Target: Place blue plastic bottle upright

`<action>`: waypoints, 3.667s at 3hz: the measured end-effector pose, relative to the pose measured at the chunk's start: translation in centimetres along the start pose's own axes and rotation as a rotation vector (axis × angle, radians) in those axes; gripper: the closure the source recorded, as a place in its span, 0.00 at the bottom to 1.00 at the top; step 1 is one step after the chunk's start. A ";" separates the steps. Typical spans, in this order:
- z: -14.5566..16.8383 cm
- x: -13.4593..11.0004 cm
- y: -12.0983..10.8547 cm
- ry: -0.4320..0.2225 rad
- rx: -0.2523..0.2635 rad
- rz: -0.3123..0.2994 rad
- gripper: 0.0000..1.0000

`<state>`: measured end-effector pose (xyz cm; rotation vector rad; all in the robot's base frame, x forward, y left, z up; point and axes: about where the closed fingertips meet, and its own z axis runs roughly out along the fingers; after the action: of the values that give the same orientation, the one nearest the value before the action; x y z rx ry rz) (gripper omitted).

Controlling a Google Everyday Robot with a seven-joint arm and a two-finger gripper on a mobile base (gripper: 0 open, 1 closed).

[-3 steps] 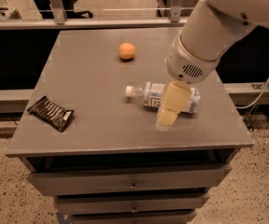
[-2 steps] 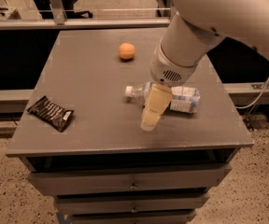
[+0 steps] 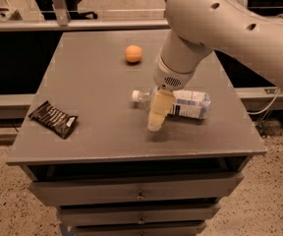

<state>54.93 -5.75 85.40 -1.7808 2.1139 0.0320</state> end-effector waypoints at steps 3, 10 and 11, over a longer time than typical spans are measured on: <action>0.5 2.4 -3.5 0.153 -0.024 0.079 0.74; -9.1 -4.4 -4.9 -1.080 -0.066 0.191 1.00; -8.3 -3.2 -4.9 -1.158 -0.091 0.265 1.00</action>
Offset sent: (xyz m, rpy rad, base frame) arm 0.0356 -0.0389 -0.0296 -0.1706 0.1128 -0.1334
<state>57.77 -5.82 95.07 -1.0283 1.4231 0.9769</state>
